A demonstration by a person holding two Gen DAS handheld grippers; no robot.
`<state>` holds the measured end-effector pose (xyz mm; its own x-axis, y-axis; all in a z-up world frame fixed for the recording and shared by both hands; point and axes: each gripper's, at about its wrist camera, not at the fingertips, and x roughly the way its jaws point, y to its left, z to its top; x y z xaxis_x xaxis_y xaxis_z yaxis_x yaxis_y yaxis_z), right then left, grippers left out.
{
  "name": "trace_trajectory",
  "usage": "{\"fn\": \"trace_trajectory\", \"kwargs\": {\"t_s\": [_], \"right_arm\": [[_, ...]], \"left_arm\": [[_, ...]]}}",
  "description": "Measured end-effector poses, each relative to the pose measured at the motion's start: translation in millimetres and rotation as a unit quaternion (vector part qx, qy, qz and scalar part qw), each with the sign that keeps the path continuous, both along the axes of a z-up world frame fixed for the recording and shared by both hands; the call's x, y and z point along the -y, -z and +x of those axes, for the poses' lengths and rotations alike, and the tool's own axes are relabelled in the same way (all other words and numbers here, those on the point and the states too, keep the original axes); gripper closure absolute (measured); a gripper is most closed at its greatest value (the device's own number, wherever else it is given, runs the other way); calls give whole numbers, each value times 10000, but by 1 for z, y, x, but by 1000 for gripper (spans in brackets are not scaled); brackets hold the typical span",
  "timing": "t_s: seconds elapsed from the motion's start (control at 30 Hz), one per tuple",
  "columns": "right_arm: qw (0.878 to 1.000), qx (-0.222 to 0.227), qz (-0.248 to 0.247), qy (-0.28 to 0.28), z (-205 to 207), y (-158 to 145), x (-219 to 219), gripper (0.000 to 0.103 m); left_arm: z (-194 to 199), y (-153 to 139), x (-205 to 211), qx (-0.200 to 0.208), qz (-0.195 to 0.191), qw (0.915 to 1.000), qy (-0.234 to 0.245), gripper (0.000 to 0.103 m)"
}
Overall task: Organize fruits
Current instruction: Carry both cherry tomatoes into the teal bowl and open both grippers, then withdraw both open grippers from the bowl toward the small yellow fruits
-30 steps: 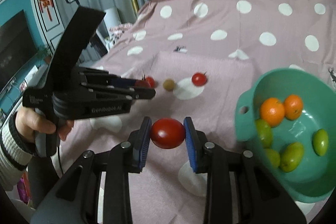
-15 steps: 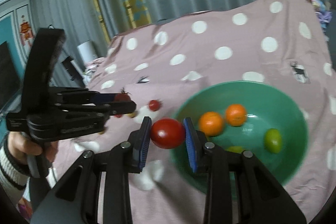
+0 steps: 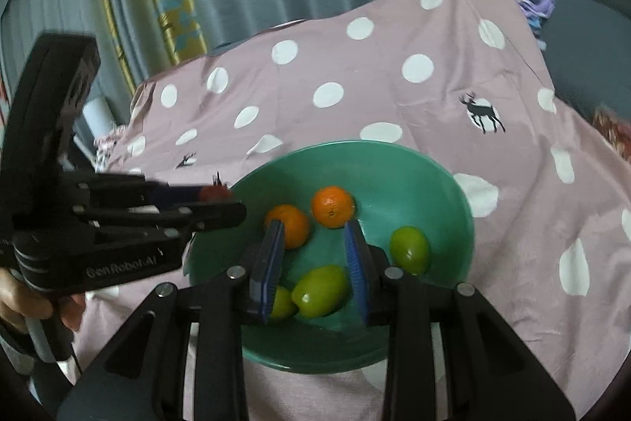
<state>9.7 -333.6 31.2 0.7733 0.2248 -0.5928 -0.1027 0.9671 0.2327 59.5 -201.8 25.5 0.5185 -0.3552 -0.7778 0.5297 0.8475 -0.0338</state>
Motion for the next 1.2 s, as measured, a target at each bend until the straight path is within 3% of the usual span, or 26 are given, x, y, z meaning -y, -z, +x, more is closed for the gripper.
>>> {"fn": "trace_trajectory", "kwargs": {"t_s": [0.33,0.43,0.5,0.57,0.6,0.73,0.87,1.2], "right_arm": [[9970,54,622,464,-3,3,31,69],[9966,101,678,457,-5,2,31,69],[9964,126,718,437,-5,2,31,69],[9962,126,762,399,-5,2,31,67],[9961,126,785,376,-5,2,31,67],[9956,126,916,172,-4,2,26,63],[9956,210,898,-171,-5,-1,10,58],[9812,477,1029,-1564,-14,-12,-45,48]], "left_arm": [[2,16,26,-252,218,9993,188,75],[1,14,24,-254,79,9996,138,74],[-1,11,18,-210,-31,9998,31,65],[-5,5,7,-126,-186,9997,-134,45],[-5,3,3,-102,-240,9995,-193,41],[-15,-5,-26,19,-456,9977,-502,36],[-24,-8,-68,80,-555,9935,-990,19],[-47,26,-194,-200,-170,9716,-2352,19]]}}
